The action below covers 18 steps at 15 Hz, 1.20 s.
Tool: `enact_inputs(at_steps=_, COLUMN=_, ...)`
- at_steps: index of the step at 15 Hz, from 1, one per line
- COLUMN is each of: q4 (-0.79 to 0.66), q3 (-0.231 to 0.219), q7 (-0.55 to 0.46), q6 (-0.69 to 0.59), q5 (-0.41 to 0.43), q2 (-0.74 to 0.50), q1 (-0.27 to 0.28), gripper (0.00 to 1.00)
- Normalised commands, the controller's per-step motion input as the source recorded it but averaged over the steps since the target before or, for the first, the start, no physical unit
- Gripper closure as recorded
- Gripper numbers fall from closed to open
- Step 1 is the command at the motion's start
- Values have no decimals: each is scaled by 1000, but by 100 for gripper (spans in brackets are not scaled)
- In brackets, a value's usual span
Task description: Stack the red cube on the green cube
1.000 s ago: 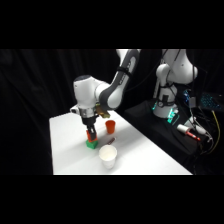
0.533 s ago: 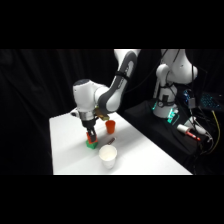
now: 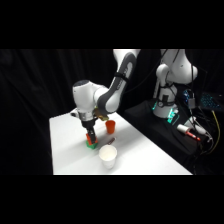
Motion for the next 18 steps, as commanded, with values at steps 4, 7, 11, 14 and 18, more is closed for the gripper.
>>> enact_inputs(at_steps=4, q4=82, q3=-47, q7=-67, q6=-118, q5=-127, q2=-69, q1=-3, gripper=0)
enact_inputs(at_steps=7, q4=66, q3=-64, q7=-53, q6=-249, q5=-138, q2=-171, q1=2, gripper=0)
enact_inputs(at_steps=11, q4=56, q3=3, q7=-111, q6=-316, q5=-92, q2=-228, q1=-24, gripper=0)
enact_inputs(at_steps=14, q4=55, q3=24, q7=-112, q6=-322, q5=-111, q2=-248, q1=-4, gripper=0)
enact_inputs(at_steps=18, q4=66, q3=22, q7=-84, q6=-303, q5=-115, q2=-251, q1=9, gripper=0)
